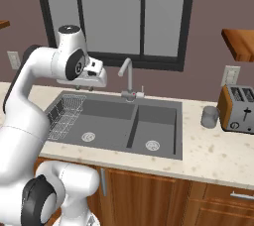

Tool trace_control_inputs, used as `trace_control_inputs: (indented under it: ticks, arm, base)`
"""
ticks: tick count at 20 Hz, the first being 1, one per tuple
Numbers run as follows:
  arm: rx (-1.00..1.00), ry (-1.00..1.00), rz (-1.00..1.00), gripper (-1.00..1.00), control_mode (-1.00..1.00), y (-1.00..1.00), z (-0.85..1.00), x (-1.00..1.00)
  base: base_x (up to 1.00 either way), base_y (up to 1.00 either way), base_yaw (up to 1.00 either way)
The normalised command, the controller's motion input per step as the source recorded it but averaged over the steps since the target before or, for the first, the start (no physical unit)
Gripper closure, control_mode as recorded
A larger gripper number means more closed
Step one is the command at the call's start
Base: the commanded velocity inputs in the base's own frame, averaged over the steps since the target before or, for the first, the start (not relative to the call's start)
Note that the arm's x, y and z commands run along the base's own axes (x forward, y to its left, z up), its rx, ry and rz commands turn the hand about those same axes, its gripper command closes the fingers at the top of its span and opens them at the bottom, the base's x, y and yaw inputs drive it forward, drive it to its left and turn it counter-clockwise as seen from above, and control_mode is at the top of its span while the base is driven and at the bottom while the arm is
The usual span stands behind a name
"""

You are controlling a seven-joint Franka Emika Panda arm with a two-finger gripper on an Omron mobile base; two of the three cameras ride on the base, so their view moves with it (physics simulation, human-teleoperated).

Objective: Place the glass cup in the left basin and the mug in the right basin of the sink.

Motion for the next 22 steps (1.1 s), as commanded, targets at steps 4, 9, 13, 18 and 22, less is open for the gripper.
trace_control_inputs:
  ticks: [4, 9, 13, 18, 22]
  arm:
    - [0.04, 0.00, 0.00, -1.00, -1.00, -0.04, 0.00, -0.07]
    - [0.06, -0.01, 0.00, -1.00, -1.00, -0.17, 0.00, -0.22]
    - [0.02, 0.00, -0.02, -1.00, -1.00, -0.18, 0.00, -0.25]
    - [0.00, 0.04, -0.01, -1.00, -1.00, -0.26, 0.00, -0.08]
    - [0.00, 0.01, 0.00, -1.00, -1.00, -0.41, 0.00, -0.13]
  base:
    - [0.00, 0.00, 0.00]
    - [0.00, 0.00, 0.00]
    - [0.00, 0.00, 0.00]
    - [0.00, 0.00, 0.00]
    - [0.00, 0.00, 0.00]
